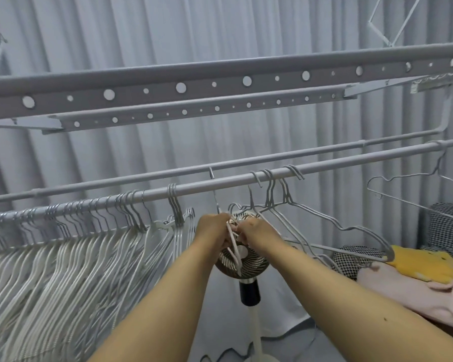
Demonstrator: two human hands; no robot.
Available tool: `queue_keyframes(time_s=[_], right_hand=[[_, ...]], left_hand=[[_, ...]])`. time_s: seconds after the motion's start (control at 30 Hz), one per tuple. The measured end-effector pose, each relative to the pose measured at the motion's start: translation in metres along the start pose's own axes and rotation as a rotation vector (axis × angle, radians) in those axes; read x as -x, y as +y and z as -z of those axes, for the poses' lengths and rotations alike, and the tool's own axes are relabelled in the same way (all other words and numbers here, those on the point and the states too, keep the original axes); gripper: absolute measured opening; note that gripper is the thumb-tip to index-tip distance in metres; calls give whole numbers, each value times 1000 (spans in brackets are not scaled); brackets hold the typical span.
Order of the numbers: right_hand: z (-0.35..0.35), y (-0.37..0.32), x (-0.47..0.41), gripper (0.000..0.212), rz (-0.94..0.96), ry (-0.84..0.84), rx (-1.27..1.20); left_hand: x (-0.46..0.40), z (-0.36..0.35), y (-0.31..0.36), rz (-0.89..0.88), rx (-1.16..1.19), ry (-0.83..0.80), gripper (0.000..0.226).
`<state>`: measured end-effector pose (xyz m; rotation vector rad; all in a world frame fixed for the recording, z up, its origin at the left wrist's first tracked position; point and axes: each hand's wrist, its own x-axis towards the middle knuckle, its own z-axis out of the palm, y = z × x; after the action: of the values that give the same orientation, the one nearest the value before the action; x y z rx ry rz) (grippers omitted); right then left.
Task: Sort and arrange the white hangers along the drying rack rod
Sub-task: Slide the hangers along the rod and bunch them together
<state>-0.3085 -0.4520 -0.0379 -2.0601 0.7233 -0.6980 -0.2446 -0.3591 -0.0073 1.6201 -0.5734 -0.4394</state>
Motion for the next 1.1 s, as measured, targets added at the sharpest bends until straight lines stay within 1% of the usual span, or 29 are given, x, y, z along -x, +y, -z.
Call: queue_keyframes(time_s=[0.03,0.17,0.33,0.4,0.47,0.53,0.63,0.7,0.73,0.77,0.8,0.83,0.87,0.9,0.93,0.97,1.0,1.03,1.07,1.1], right_hand=[[-3,4,-4,26,2,0,10],[-9,3,-2,24,-15,6,-76],[-16,2,-2,34,-58,14,-59],[-17,2,-1,37,-83,42,-40],[-18,5,0,38,-122,41,-21],[-18,5,3,36,-160,31,-73],[-19,0,9,37,-210,32,-198],[-19,-4,13,32,-240,74,-359],[-19,-4,14,30,-257,110,-420],[-18,-3,13,31,-274,155,-446],[-19,0,10,31,-276,211,-430],[-20,2,10,30,-280,269,-399],[-20,5,11,30,-293,336,-379],[-20,6,13,32,-323,400,-375],[-20,7,16,37,-358,450,-373],[-18,6,19,42,-405,487,-373],[-17,6,21,45,-444,517,-337],[-16,4,26,44,-473,539,-293],[-16,6,27,43,-492,544,-245],[-16,5,30,42,-520,544,-269]], left_hand=[[1,1,-1,1,14,2,26],[2,9,-3,42,49,5,28],[1,25,-6,131,93,0,26],[2,31,-4,207,119,-72,28],[11,37,3,264,119,-180,37],[21,41,11,243,94,-253,41],[34,47,13,156,92,-316,38],[39,48,14,106,77,-375,40],[41,49,14,58,79,-379,41],[43,49,15,10,96,-361,43],[41,52,13,-44,104,-307,44],[38,55,8,-122,69,-210,43],[32,60,2,-220,-52,-79,38],[23,66,-7,-323,-247,80,31],[16,73,-16,-390,-455,214,22],[13,79,-23,-402,-612,293,18],[11,83,-30,-371,-704,319,26],[8,87,-36,-331,-751,311,38],[8,89,-41,-285,-768,275,47],[7,90,-46,-260,-760,235,54]])
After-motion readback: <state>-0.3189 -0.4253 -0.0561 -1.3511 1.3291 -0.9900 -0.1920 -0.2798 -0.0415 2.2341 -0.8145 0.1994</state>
